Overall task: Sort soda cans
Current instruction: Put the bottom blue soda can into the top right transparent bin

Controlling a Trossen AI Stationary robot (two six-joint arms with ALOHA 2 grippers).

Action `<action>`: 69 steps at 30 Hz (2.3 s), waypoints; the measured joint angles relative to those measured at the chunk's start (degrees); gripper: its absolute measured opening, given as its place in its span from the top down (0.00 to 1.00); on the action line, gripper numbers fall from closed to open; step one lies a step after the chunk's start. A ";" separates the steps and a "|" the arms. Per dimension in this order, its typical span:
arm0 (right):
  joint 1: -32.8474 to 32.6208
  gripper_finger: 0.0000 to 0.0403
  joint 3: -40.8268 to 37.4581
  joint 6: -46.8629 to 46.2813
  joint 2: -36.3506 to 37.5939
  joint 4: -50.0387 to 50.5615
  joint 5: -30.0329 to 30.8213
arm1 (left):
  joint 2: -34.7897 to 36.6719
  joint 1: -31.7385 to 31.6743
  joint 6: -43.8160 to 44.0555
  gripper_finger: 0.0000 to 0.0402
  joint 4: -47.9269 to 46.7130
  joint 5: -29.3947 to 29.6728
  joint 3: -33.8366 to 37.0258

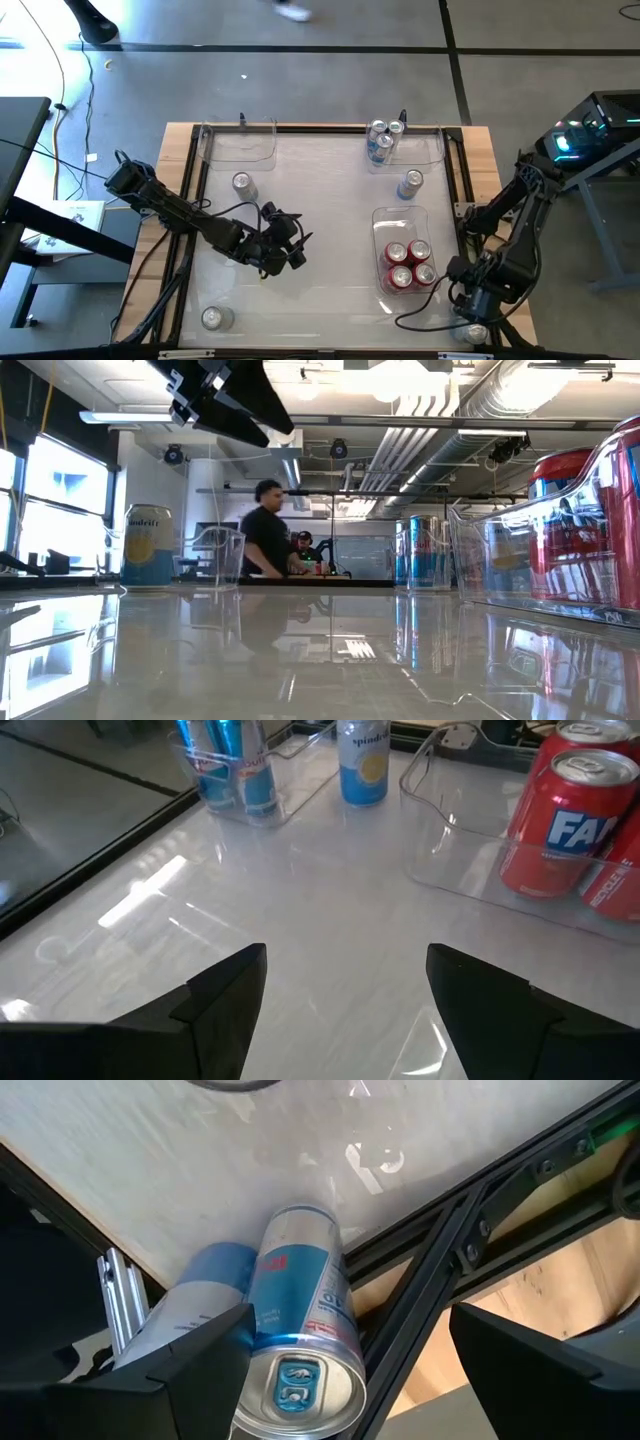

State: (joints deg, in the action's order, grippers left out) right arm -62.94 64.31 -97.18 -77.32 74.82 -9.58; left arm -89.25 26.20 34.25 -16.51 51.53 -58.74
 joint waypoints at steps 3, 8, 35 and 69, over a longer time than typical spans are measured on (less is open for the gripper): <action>0.73 0.18 0.00 -0.27 0.04 0.17 0.05 | 0.00 0.00 -0.47 0.33 0.31 0.02 0.00; 0.79 0.18 0.00 0.20 0.04 1.49 -0.25 | 0.00 0.00 -0.45 0.33 0.24 0.02 0.00; 1.81 0.18 -0.65 -0.58 0.07 -5.08 -4.68 | 0.00 0.00 -0.45 0.33 0.20 0.03 -0.02; 14.55 0.48 10.56 6.00 2.29 14.09 -3.27 | 0.00 0.00 -0.45 0.33 0.27 0.04 -0.07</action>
State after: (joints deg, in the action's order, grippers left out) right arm -48.39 74.87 -91.18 -75.03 88.92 -12.86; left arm -89.25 26.20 33.80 -16.24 51.57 -58.81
